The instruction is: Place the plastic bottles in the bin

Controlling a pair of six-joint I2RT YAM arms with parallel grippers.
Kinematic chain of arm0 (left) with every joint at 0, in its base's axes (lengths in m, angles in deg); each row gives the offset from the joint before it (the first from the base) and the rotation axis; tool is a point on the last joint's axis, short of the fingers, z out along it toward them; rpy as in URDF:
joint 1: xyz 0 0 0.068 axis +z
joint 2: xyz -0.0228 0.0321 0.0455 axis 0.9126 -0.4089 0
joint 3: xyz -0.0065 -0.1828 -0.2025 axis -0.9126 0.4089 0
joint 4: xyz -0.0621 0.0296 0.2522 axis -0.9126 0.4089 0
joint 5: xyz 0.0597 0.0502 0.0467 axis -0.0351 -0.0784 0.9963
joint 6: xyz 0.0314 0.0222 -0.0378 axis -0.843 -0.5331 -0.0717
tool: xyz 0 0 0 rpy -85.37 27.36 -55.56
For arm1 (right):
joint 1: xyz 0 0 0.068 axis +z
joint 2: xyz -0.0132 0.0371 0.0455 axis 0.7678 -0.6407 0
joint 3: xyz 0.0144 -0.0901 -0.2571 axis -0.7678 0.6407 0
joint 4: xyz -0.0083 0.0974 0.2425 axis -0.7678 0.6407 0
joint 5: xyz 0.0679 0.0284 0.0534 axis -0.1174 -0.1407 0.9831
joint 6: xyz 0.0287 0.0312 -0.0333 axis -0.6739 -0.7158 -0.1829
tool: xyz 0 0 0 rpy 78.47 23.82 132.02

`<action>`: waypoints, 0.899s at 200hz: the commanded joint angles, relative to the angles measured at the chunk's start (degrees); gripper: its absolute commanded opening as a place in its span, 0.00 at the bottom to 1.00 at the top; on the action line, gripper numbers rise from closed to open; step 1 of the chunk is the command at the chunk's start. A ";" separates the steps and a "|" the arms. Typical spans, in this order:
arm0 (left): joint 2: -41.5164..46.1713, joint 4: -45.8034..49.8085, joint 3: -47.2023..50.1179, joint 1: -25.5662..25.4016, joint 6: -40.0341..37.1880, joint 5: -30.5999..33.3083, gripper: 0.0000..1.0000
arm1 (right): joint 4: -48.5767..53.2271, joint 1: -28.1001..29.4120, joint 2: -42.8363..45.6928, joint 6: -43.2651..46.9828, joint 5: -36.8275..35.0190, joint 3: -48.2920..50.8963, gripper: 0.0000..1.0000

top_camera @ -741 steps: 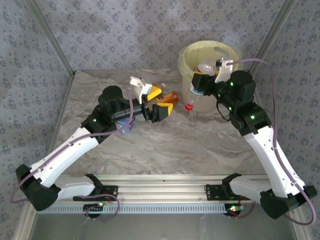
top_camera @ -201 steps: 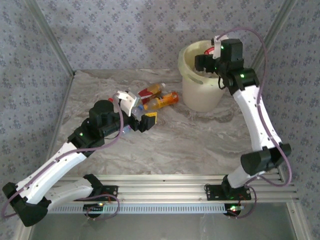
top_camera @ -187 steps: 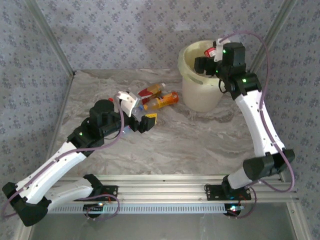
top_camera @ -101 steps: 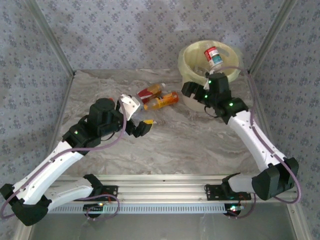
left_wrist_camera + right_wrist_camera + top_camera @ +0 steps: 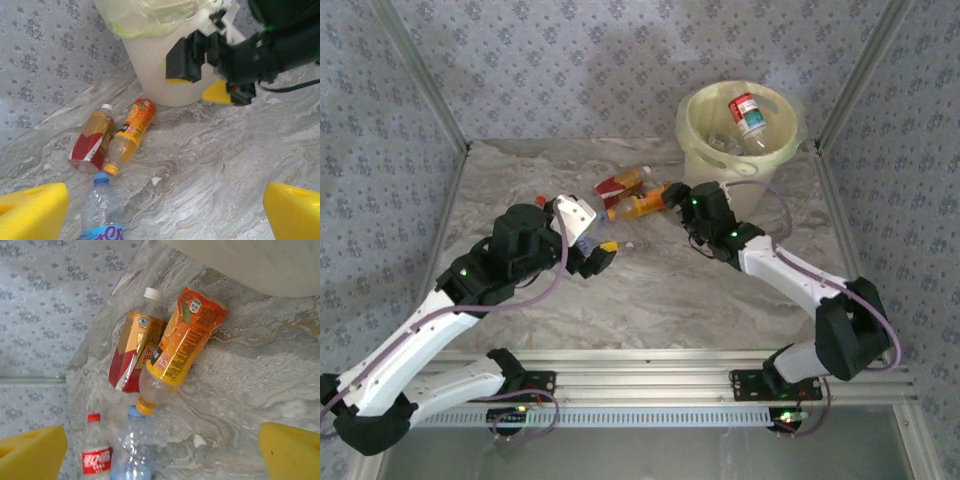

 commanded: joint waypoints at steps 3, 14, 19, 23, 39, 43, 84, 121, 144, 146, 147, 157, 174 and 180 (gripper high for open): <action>2.13 -0.09 0.27 -0.97 0.66 0.74 1.00 | -7.16 1.97 -4.69 -8.36 -6.67 -0.37 0.99; 2.80 -0.10 0.26 -1.17 1.04 0.64 1.00 | -7.68 2.89 -7.09 -9.38 -9.09 -1.71 0.99; 3.04 -0.17 0.35 -1.32 1.33 0.51 0.99 | -7.95 3.26 -8.11 -10.18 -9.77 -2.23 0.99; 3.40 -0.16 0.31 -1.35 1.45 0.45 1.00 | -8.40 3.55 -8.88 -10.74 -10.33 -2.52 0.99; 4.37 -0.22 0.39 -2.05 1.96 0.03 1.00 | -9.57 5.10 -12.34 -12.34 -13.26 -4.27 0.98; 4.60 -0.28 0.46 -2.13 2.18 -0.06 1.00 | -9.03 5.37 -13.21 -13.06 -13.80 -4.97 0.97; 6.15 -1.06 0.89 -2.72 4.82 -4.12 1.00 | -11.06 7.05 -22.02 -18.72 -17.34 -9.87 0.96; 7.47 -2.04 2.33 -2.86 6.46 -4.54 1.00 | -10.91 7.68 -28.69 -22.04 -20.07 -16.34 0.96; 7.48 -1.90 2.18 -3.03 6.70 -4.90 1.00 | -10.28 7.54 -32.10 -24.92 -21.08 -19.02 0.96; 7.45 -1.88 2.16 -3.00 6.69 -4.98 1.00 | -10.13 7.52 -32.27 -25.17 -21.18 -19.31 0.96; 7.45 -1.88 2.15 -3.01 6.74 -5.04 1.00 | -10.04 7.54 -32.49 -25.26 -21.21 -19.39 0.96; 7.50 -1.88 2.15 -3.02 6.92 -5.39 1.00 | -8.94 7.38 -33.96 -26.71 -21.55 -20.73 0.96; 7.56 -1.87 2.08 -3.31 7.03 -6.04 1.00 | -8.63 6.95 -35.97 -29.25 -21.52 -22.02 0.95; 7.64 -1.95 2.14 -3.38 7.09 -6.06 1.00 | -8.37 6.83 -36.57 -29.73 -21.56 -22.54 0.95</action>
